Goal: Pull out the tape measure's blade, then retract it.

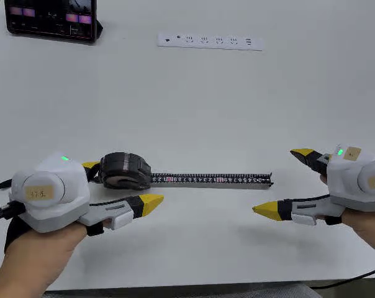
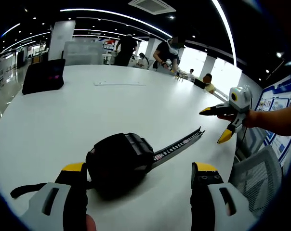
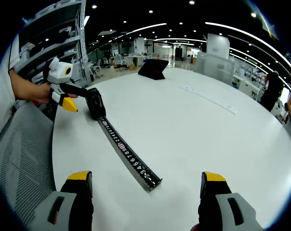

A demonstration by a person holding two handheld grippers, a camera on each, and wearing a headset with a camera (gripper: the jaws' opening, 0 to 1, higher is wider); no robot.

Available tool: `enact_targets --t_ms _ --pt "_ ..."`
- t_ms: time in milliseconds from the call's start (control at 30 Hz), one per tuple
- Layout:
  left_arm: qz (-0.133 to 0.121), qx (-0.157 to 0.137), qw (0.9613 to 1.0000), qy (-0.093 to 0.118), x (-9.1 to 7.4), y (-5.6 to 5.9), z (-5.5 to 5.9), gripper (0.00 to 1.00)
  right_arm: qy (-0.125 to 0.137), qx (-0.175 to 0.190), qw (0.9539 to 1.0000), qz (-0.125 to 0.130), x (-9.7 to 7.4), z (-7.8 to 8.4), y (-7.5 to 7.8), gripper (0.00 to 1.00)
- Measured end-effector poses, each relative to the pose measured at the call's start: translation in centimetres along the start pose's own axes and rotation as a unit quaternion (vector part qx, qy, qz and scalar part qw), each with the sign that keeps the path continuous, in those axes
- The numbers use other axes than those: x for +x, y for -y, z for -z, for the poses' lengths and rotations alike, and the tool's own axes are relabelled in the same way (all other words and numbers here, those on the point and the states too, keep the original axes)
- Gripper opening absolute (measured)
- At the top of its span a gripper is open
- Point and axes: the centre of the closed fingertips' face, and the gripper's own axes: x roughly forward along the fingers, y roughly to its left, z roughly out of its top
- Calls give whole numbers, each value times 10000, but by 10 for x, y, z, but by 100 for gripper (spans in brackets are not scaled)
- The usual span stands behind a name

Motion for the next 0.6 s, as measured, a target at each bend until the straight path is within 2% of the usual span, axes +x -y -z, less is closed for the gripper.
enact_targets --t_ms 333,600 --pt "-278 -189 9994 112 3 -3 -2 85 -37 -66 10000 -27 1 0 5 88" --pt "-562 -250 9981 101 7 -4 -2 83 -248 -254 9991 -246 4 1 4 80"
